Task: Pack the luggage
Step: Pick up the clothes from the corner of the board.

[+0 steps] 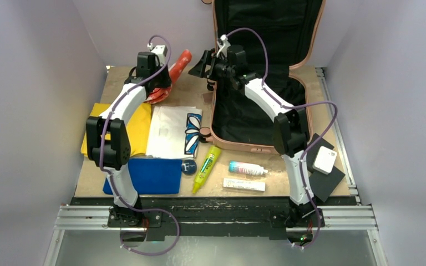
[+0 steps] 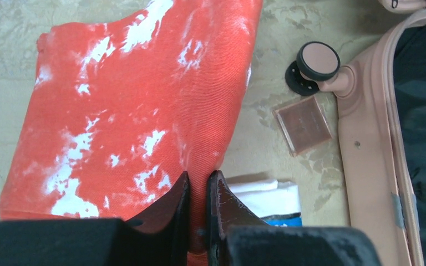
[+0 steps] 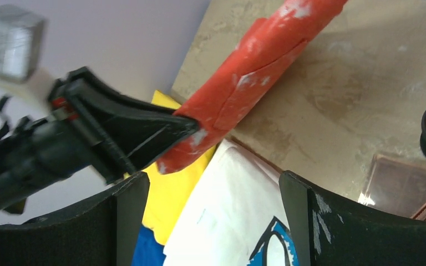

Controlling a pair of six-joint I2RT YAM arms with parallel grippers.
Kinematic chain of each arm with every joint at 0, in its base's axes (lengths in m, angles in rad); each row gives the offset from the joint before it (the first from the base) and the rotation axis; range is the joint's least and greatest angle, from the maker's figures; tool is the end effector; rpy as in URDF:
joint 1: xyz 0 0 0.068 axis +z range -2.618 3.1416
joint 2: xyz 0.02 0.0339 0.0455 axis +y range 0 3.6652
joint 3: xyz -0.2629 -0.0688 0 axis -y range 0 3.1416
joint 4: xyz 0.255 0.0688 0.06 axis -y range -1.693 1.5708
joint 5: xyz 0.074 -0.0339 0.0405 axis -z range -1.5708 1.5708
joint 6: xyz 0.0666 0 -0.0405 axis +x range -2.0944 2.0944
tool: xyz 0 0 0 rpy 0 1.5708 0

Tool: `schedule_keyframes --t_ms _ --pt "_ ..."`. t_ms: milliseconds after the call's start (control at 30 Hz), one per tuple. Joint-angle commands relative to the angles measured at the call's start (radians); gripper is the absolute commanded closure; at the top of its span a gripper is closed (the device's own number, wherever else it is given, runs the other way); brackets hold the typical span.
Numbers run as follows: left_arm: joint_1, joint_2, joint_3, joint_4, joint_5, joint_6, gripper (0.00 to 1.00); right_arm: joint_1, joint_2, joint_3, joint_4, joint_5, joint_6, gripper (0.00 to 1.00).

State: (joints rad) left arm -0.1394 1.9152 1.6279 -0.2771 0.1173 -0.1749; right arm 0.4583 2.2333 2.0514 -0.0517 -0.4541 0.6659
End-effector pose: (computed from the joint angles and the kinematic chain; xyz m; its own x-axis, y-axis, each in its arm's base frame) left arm 0.4829 -0.0756 0.2713 -0.5627 -0.0956 -0.8211 0.1401 0.9679 -0.2087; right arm 0.5015 0.2800 0.3027 -0.6453 0.3007 -0.7023 -0.4853 0.5485 0.6808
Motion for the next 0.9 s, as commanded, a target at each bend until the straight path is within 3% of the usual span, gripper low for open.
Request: schedule_keyframes --t_ms 0,267,633,867 --pt "0.008 -0.136 -0.083 0.143 0.040 -0.050 1.00 0.009 0.036 0.040 0.025 0.006 0.097 0.10" --pt "0.008 -0.186 -0.166 0.184 0.092 -0.112 1.00 0.033 0.112 0.034 0.114 -0.115 0.233 0.05" --pt "-0.012 -0.192 -0.218 0.211 0.101 -0.145 1.00 0.042 0.189 0.055 0.172 -0.152 0.328 0.01" --pt "-0.093 -0.199 -0.221 0.202 0.054 -0.140 1.00 0.045 0.215 0.084 0.147 -0.094 0.328 0.01"
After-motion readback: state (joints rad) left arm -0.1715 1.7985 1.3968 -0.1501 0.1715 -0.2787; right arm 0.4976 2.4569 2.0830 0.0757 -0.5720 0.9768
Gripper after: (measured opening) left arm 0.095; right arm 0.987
